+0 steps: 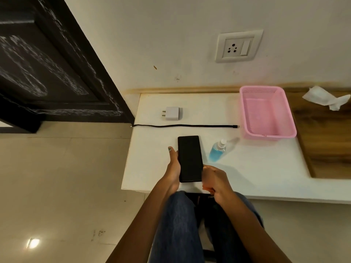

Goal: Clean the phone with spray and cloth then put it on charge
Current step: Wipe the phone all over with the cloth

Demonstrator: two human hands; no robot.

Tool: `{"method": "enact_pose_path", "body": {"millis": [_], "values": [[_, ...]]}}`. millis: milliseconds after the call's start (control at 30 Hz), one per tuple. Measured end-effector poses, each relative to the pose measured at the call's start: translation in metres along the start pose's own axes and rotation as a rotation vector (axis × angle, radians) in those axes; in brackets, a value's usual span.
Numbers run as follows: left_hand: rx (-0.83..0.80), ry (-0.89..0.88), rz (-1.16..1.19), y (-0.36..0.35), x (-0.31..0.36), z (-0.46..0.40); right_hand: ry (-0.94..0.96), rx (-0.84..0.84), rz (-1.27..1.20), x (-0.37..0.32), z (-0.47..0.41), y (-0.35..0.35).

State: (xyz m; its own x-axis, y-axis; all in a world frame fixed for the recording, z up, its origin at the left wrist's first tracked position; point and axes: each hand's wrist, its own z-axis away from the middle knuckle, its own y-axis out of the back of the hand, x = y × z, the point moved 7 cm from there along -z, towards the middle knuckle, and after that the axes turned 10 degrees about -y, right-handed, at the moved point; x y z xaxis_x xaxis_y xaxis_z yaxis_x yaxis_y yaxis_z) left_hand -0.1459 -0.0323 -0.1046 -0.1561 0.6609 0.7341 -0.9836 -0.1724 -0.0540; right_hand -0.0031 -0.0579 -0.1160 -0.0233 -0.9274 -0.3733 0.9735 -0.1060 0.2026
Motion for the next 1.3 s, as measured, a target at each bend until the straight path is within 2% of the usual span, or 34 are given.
{"method": "enact_pose_path", "body": {"millis": [200,633,700,800,867,967,1133,1300], "values": [[0.071,-0.049,0.018,-0.004,-0.003,0.000,0.026,-0.019,-0.117,0.005,-0.002,0.001],[0.097,-0.109,0.002,-0.002,0.011,0.022,0.157,0.023,-0.055,-0.007,0.012,0.003],[0.123,-0.127,-0.004,0.000,0.019,0.029,0.131,-0.033,-0.144,-0.006,0.016,0.005],[0.151,-0.214,-0.041,0.000,0.029,0.042,0.096,-0.255,-0.351,-0.005,0.031,0.006],[0.112,-0.276,-0.045,-0.005,0.032,0.053,0.154,-0.312,-0.437,-0.006,0.041,0.014],[-0.023,-0.254,-0.036,-0.024,0.023,0.069,0.280,-0.255,-0.420,-0.013,0.054,0.038],[-0.263,-0.168,-0.119,-0.068,0.010,0.082,0.439,-0.029,-0.124,-0.028,0.049,0.084],[-0.368,-0.124,-0.238,-0.103,0.006,0.079,0.535,0.204,0.045,-0.037,0.023,0.118]]}}
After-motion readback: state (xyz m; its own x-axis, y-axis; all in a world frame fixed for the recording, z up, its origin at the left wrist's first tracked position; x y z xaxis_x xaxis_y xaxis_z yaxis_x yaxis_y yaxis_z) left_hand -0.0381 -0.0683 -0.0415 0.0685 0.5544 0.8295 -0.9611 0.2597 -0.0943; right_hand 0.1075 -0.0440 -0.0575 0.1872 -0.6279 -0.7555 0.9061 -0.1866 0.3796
